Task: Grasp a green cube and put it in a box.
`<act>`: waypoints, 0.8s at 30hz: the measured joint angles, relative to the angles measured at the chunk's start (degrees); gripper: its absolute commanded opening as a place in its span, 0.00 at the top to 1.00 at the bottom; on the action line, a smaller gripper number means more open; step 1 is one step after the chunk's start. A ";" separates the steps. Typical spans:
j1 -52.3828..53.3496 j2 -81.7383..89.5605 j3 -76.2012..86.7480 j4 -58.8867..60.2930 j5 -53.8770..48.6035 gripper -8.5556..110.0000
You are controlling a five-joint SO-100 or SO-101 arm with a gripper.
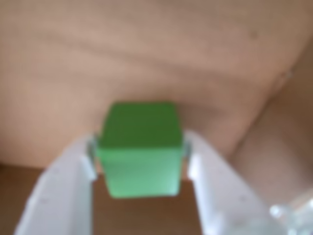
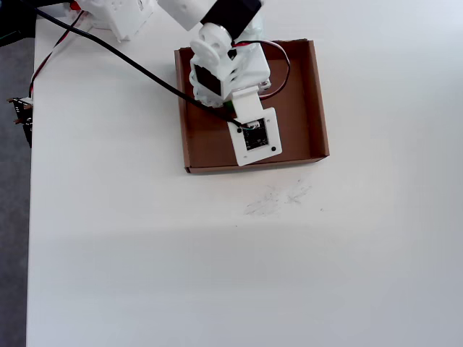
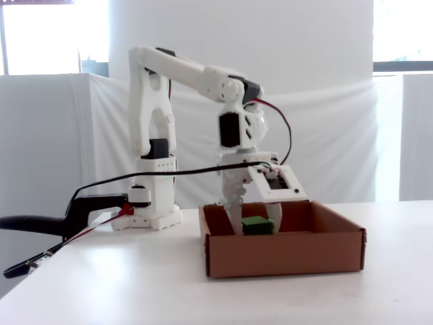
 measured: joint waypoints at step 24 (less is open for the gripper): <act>23.91 26.89 -6.94 14.85 -13.54 0.74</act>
